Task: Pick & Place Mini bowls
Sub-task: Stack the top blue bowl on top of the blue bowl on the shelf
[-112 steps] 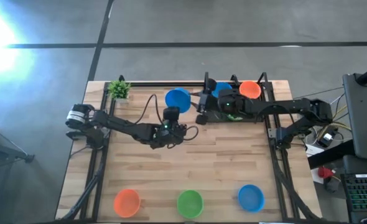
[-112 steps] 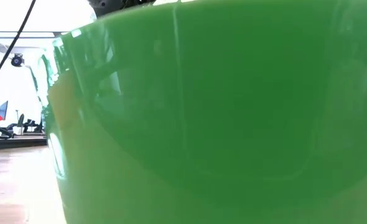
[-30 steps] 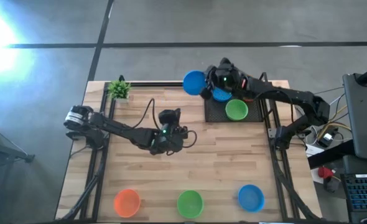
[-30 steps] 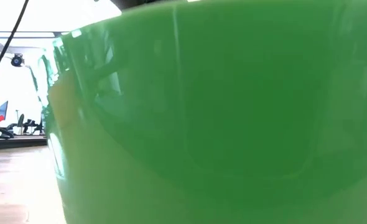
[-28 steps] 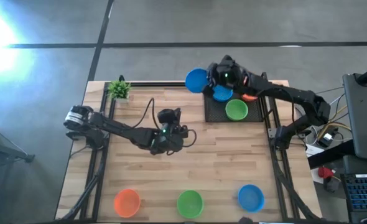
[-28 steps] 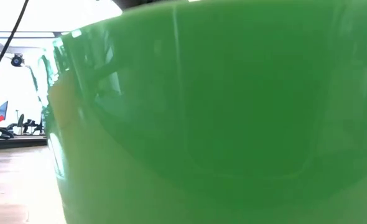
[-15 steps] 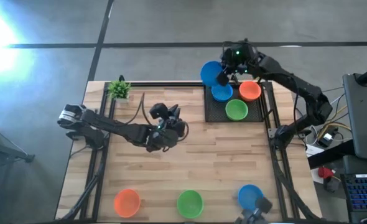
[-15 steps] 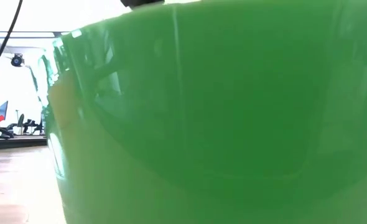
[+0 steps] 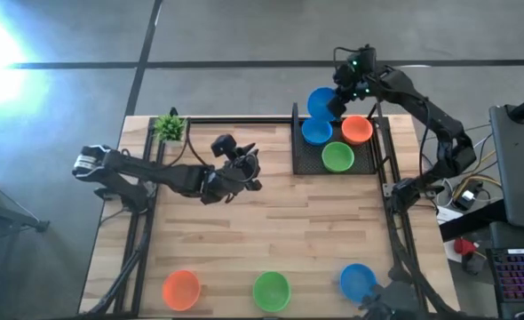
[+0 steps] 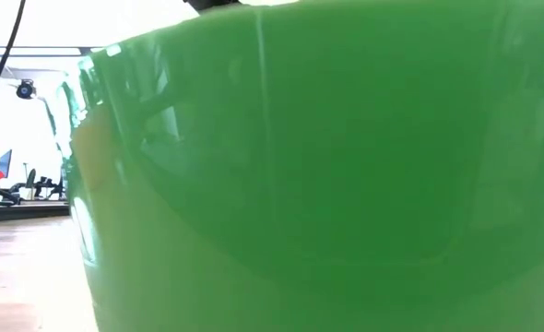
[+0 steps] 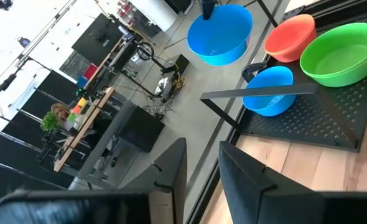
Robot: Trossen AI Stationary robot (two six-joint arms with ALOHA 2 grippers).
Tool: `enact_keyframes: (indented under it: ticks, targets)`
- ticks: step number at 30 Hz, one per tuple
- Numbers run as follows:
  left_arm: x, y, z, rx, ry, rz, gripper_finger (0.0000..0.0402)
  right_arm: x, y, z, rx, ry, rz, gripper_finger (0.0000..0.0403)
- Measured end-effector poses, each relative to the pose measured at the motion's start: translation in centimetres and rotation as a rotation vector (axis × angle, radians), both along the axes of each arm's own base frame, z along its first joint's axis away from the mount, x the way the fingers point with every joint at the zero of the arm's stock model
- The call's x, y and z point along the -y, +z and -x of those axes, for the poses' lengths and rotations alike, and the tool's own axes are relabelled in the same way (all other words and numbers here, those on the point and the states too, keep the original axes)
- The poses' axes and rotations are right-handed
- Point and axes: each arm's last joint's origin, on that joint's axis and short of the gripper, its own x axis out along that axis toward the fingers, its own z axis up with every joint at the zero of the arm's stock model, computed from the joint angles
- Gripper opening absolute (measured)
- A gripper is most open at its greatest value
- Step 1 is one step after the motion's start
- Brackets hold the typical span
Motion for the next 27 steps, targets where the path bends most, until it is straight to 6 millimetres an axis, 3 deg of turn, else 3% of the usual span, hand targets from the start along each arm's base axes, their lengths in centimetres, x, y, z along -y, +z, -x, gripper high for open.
enact_keyframes:
  ticks: [6, 17, 27]
  targets:
    - [-0.1, 0.2, 0.2, 0.001, 0.001, 0.000, 0.0092, 1.7, -1.7, 0.6, 0.019, -0.012, -0.086, 0.0008]
    - [-0.1, 0.0, 0.3, -0.022, 0.001, -0.001, 0.0092, 4.7, -7.2, -0.9, -0.059, -0.019, -0.241, 0.0008]
    - [-0.1, 0.0, 0.3, -0.027, 0.001, -0.004, 0.0092, 6.0, -10.1, -1.8, -0.083, -0.030, -0.306, 0.0008]
